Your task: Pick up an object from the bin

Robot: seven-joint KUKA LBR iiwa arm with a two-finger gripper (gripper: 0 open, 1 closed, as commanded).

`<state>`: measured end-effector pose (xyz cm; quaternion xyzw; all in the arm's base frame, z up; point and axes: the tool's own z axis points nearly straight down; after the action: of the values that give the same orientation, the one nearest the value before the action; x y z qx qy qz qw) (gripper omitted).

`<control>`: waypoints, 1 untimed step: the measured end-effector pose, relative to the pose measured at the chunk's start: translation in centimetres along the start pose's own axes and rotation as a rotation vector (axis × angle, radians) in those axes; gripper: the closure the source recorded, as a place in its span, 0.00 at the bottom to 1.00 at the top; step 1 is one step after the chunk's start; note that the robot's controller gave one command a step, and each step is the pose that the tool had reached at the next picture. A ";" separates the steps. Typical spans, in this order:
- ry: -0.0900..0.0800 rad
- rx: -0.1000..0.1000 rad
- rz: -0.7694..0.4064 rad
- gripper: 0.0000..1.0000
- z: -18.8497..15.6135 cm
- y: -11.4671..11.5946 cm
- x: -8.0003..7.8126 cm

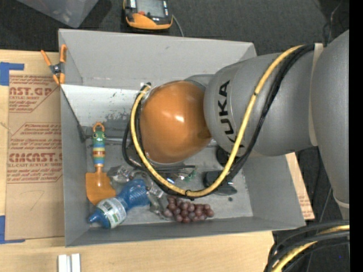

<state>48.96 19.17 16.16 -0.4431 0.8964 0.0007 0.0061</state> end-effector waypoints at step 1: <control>0.013 -0.007 0.146 0.00 6.2 -0.2 2.2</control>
Offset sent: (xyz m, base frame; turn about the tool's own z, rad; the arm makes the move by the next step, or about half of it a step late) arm 0.0074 0.0001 -0.0916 -0.4858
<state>47.88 17.35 9.94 -0.3764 0.9265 0.0015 -0.0016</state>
